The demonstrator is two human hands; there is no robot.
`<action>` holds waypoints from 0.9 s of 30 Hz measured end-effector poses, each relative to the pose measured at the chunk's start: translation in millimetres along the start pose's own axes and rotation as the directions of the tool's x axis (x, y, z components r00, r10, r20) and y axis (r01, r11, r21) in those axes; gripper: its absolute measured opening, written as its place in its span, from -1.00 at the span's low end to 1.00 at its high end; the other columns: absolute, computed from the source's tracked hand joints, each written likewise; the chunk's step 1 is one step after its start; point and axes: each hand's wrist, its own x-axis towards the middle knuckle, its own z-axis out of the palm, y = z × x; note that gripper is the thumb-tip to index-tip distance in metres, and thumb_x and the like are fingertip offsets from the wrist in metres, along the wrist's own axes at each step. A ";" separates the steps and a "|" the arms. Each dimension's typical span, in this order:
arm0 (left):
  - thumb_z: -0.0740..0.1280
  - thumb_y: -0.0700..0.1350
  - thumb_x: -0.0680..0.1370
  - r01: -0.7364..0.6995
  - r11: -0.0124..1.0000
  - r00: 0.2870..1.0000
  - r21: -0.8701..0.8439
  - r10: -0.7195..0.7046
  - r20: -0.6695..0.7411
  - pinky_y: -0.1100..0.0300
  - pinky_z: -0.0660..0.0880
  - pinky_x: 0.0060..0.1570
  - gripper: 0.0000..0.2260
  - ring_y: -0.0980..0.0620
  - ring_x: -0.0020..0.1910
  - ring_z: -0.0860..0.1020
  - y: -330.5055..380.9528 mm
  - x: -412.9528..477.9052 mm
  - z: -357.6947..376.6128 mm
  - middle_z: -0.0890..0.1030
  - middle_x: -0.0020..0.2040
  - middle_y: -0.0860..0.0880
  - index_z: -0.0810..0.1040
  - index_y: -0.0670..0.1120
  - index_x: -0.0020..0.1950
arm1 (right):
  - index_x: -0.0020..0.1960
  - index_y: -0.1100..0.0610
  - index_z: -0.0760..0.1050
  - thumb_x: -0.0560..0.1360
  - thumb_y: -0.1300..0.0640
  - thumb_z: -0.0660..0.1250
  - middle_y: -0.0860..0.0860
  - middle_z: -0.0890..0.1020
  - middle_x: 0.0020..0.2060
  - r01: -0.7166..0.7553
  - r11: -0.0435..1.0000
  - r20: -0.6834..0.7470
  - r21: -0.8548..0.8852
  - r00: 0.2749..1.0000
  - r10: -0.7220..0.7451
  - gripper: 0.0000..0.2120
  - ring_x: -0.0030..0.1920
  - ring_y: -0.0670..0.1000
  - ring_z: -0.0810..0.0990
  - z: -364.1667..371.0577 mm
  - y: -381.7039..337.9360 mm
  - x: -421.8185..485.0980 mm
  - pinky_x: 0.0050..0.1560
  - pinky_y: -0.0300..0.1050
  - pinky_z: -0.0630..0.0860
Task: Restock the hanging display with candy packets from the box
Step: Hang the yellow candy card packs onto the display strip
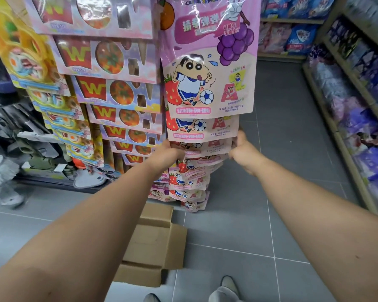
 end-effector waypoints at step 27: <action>0.31 -0.31 0.52 -0.050 0.994 0.992 -0.099 0.038 -0.122 -0.01 0.39 0.28 -0.37 -0.19 0.31 0.43 -73.7 43.2 55.2 0.44 0.29 -0.22 0.04 -0.16 0.48 | 0.30 0.08 0.32 0.54 0.39 0.14 -0.05 0.45 0.05 0.128 0.991 -0.083 0.041 0.989 -0.124 -0.61 0.07 -0.03 0.42 49.1 83.8 58.6 0.02 -0.12 0.37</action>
